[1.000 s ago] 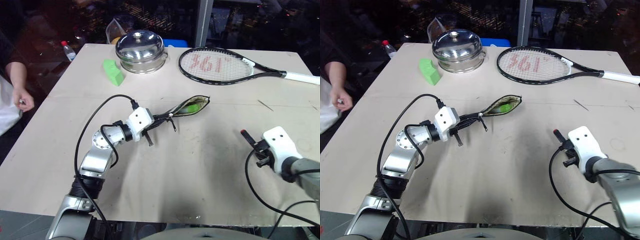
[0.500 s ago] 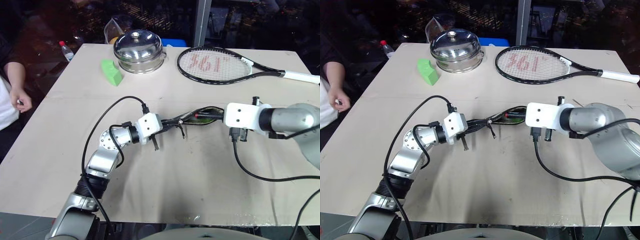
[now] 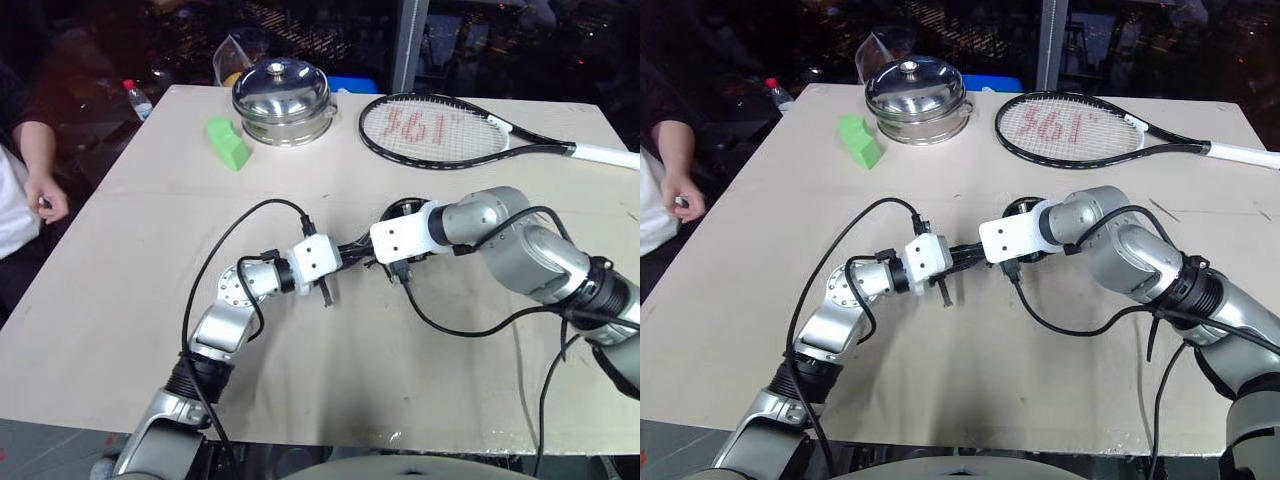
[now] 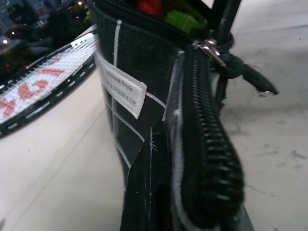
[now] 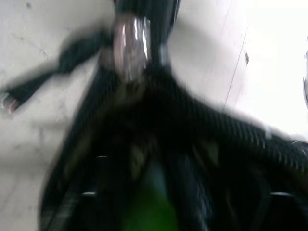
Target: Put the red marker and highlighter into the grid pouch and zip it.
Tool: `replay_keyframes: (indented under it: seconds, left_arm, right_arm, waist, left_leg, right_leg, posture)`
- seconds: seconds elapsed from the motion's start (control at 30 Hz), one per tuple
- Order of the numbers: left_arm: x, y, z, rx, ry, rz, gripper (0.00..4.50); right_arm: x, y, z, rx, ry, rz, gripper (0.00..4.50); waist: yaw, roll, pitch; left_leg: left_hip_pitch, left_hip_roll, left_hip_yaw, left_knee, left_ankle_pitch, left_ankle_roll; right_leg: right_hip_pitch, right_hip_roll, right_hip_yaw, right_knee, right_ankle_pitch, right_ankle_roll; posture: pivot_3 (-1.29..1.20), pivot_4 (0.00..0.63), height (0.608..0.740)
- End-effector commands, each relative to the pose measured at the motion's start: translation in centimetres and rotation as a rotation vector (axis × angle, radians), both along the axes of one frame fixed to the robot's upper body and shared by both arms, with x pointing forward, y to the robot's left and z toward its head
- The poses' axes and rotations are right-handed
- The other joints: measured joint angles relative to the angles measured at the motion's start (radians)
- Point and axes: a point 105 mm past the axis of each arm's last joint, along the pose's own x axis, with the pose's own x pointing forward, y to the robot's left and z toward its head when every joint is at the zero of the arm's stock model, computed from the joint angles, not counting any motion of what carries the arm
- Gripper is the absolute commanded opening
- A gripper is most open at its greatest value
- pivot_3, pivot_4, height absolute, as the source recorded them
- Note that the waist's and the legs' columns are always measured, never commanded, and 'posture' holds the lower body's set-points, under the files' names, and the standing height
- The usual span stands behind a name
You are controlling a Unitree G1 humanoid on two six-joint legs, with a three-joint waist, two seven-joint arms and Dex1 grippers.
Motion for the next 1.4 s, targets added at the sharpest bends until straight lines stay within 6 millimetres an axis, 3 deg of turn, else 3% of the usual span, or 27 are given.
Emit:
replay_keyframes:
  seconds: [0.03,0.2,0.37,0.53,0.7,0.9,1.0,1.2,1.33,1.4]
  left_arm:
    - [0.3,0.6,1.4,-0.050,-0.015,0.030,0.00]
    - [0.8,0.9,1.7,-0.057,-0.002,0.040,0.00]
    - [1.2,0.9,2.4,-0.066,0.001,0.041,0.00]
    - [1.1,0.4,2.5,-0.067,-0.001,0.026,0.00]
    - [0.9,0.0,2.6,-0.059,-0.003,0.008,0.00]
    - [0.7,-0.4,2.7,-0.048,-0.010,-0.002,0.00]
    - [0.6,-0.5,2.6,-0.049,-0.012,0.000,0.00]
    - [0.5,0.0,2.3,-0.048,-0.013,0.019,0.00]
    - [0.5,0.5,2.2,-0.039,-0.024,0.032,0.00]
    - [0.6,0.9,2.0,-0.012,-0.058,0.050,0.00]
  right_arm:
    - [-3.1,-1.7,5.5,0.332,0.214,-0.066,3.77]
    - [-7.3,-4.1,6.1,0.556,0.475,-0.164,3.77]
    - [-9.5,-2.2,1.9,0.651,0.619,-0.290,3.77]
    - [-7.1,0.1,-1.1,0.821,0.620,-0.468,3.77]
    - [-4.2,1.9,0.2,1.020,0.570,-0.532,3.77]
    - [-4.0,3.9,1.1,1.079,0.621,-0.478,3.77]
    - [-4.1,4.8,1.3,1.085,0.643,-0.454,3.04]
    - [-3.2,4.3,1.1,1.090,0.612,-0.521,0.07]
    - [-2.5,2.6,1.2,1.125,0.570,-0.612,0.07]
    - [-2.4,-0.3,0.6,1.104,0.510,-0.712,0.07]
  waist:
    - [0.000,0.000,0.000]
    - [-0.001,-0.001,0.000]
    - [-0.010,0.001,-0.001]
    - [-0.022,0.001,-0.001]
    - [-0.026,0.001,-0.001]
    - [-0.025,0.001,-0.001]
    - [-0.026,0.001,-0.001]
    - [-0.027,0.001,-0.001]
    - [-0.027,0.001,-0.001]
    - [-0.027,0.001,-0.001]
  left_leg:
    - [0.000,0.000,0.001,0.001,0.000,0.000]
    - [0.001,0.001,-0.004,0.001,-0.003,0.005]
    - [0.002,0.001,-0.005,0.001,-0.003,0.005]
    - [0.001,0.000,-0.005,0.001,-0.003,0.004]
    - [0.001,0.000,-0.005,0.002,-0.003,0.004]
    - [0.000,0.000,-0.005,0.002,-0.003,0.004]
    - [0.001,0.000,-0.004,0.002,-0.003,0.004]
    - [0.001,0.000,-0.005,0.001,-0.003,0.004]
    - [0.001,0.000,-0.005,0.001,-0.003,0.004]
    - [0.001,0.000,-0.005,0.001,-0.003,0.004]
  right_leg:
    - [0.000,0.000,0.000,0.000,0.000,0.000]
    - [0.003,-0.004,-0.001,0.000,0.000,0.000]
    - [0.002,-0.003,0.000,0.003,0.000,-0.001]
    - [0.002,0.000,-0.002,0.003,0.000,-0.001]
    - [0.002,0.001,-0.002,0.003,0.001,0.000]
    - [0.002,0.001,-0.002,0.002,0.001,0.000]
    - [0.002,0.001,-0.002,0.002,0.001,0.000]
    - [0.002,0.001,-0.002,0.002,0.001,0.000]
    - [0.002,0.001,-0.002,0.002,0.001,0.000]
    - [0.002,0.001,-0.002,0.002,0.001,0.000]
  posture:
    - [0.00,0.150,0.740]
    - [0.00,0.150,0.740]
    - [0.00,0.150,0.740]
    - [0.00,0.150,0.740]
    - [0.00,0.150,0.740]
    - [0.00,0.150,0.740]
    - [0.00,0.150,0.740]
    - [0.00,0.150,0.740]
    - [0.00,0.150,0.740]
    - [0.00,0.150,0.740]
